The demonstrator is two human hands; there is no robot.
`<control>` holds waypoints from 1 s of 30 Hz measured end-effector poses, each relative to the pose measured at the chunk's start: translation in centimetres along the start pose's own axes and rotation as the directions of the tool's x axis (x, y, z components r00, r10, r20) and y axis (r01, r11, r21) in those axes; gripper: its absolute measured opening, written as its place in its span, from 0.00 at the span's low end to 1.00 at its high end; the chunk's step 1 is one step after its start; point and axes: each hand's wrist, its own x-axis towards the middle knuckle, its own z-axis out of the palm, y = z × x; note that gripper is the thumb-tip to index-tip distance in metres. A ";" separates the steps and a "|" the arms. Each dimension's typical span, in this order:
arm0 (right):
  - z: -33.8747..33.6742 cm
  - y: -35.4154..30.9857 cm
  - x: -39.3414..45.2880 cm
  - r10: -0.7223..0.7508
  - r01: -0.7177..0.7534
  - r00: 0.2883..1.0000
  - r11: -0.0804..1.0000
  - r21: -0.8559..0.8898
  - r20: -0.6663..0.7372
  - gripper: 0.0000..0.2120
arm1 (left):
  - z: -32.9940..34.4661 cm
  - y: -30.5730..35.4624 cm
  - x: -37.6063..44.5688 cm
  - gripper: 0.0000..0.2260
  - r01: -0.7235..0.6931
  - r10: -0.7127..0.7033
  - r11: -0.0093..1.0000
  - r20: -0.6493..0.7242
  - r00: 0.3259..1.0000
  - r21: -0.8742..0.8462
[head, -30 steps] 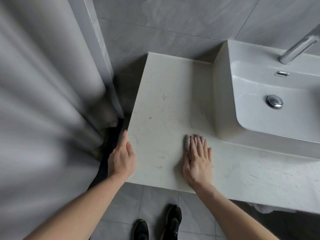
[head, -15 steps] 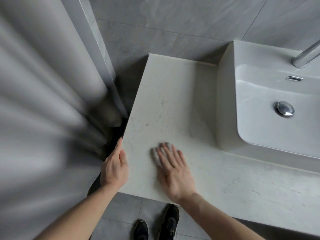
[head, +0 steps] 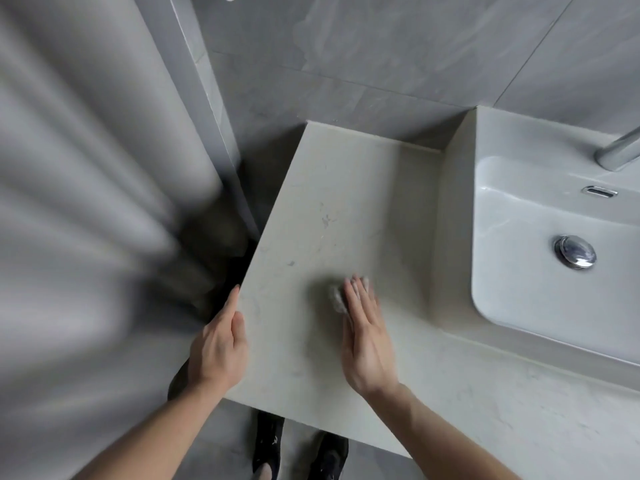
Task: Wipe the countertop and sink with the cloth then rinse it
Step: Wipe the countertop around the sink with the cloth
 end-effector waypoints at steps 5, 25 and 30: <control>5.6 -5.9 7.3 -0.140 0.165 0.963 0.982 -0.090 0.231 0.31 | 0.1 -0.3 0.0 0.23 -0.077 0.078 0.997 -0.044 0.996 0.021; -0.1 2.0 4.0 0.272 -0.284 0.959 0.897 -0.339 -0.085 0.29 | -0.5 0.8 -0.3 0.26 -0.043 0.042 0.998 0.022 0.999 0.047; 5.4 -5.1 8.5 0.061 0.004 0.983 0.933 -0.359 0.171 0.34 | -0.5 0.5 -0.2 0.27 -0.076 0.076 0.996 -0.003 0.997 0.051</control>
